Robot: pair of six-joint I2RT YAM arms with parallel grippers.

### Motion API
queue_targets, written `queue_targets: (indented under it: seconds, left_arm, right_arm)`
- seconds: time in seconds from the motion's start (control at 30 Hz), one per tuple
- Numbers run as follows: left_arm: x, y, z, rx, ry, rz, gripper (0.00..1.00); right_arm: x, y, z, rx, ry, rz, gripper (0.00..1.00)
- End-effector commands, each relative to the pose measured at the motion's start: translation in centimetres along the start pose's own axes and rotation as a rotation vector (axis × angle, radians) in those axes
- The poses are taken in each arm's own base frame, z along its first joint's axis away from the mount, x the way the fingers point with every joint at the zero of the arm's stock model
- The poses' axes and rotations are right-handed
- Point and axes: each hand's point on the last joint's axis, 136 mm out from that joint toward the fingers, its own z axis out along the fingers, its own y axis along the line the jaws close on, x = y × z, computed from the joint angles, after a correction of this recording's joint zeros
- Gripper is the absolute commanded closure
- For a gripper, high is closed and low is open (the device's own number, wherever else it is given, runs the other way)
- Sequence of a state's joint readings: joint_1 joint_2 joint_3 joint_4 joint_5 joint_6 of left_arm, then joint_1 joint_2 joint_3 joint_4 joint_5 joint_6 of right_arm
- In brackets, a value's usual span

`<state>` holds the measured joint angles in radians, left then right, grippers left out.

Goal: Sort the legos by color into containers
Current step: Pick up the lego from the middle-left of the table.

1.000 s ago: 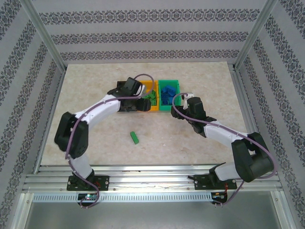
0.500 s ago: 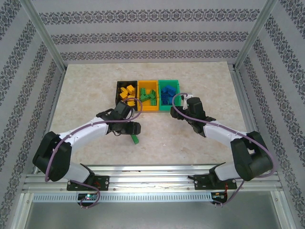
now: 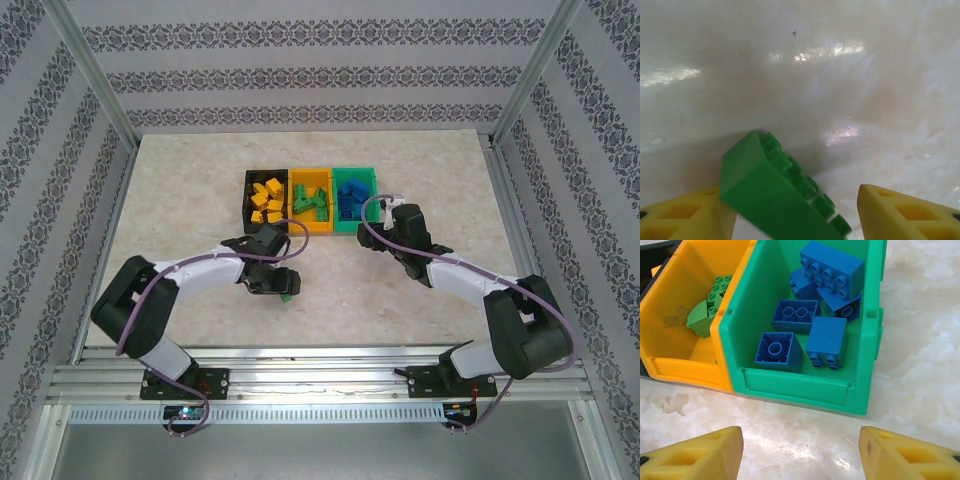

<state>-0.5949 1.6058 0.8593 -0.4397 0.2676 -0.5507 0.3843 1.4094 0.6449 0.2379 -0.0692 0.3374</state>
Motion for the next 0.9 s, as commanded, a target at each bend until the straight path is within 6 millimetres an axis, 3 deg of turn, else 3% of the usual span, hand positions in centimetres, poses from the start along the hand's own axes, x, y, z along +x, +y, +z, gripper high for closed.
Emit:
queue_targets:
  seconds: [0.0, 0.2, 0.5, 0.87]
  left_arm:
    - [0.0, -0.9, 0.7, -0.003, 0.03, 0.026, 0.4]
    - [-0.5, -1.4, 0.7, 0.006, 0.02, 0.042, 0.52]
    - [-1.2, -2.1, 0.1, 0.025, -0.007, 0.055, 0.82]
    - [-3.2, -3.0, -1.8, 0.024, -0.091, 0.091, 0.87]
  right_arm:
    - [-0.4, 0.7, -0.1, -0.019, -0.023, -0.004, 0.37]
    - [-0.4, 0.8, 0.0, -0.024, -0.018, -0.003, 0.37]
    - [-0.3, 0.8, 0.0, -0.025, -0.018, -0.003, 0.37]
    - [-0.3, 0.9, 0.1, -0.03, -0.017, -0.002, 0.37]
